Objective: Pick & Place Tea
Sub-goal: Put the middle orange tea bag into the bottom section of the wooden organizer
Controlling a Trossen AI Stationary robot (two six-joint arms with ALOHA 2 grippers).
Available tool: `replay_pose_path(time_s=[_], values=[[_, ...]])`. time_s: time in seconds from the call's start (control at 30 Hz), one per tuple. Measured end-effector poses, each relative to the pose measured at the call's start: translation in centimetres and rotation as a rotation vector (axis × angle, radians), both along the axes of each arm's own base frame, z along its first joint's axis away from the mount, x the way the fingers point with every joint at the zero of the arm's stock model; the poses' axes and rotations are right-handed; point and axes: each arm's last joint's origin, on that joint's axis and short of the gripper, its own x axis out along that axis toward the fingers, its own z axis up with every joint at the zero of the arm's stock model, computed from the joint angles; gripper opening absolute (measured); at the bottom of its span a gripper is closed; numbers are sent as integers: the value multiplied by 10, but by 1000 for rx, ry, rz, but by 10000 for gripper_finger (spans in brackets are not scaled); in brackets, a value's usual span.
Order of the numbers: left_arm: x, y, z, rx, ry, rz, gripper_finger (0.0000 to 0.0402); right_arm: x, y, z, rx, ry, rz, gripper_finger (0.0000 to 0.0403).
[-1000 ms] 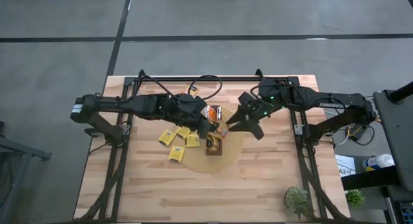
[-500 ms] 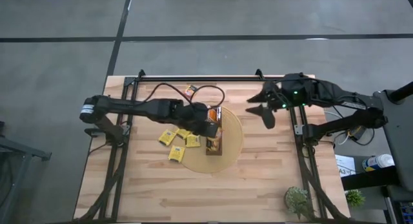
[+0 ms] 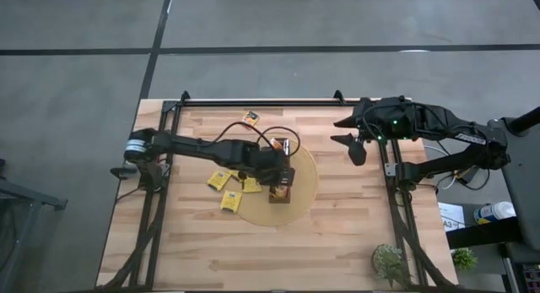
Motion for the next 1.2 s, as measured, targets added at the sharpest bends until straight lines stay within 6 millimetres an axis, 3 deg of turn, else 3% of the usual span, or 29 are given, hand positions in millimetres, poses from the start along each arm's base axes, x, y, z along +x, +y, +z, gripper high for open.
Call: replay_pose_path(time_s=[0.63,1.2], values=[[10,1,-32,-9,121,45,0,4,0,-20,-12,107,17,205],[9,6,-26,11,127,73,0,5,-1,-26,-3,123,13,205]])
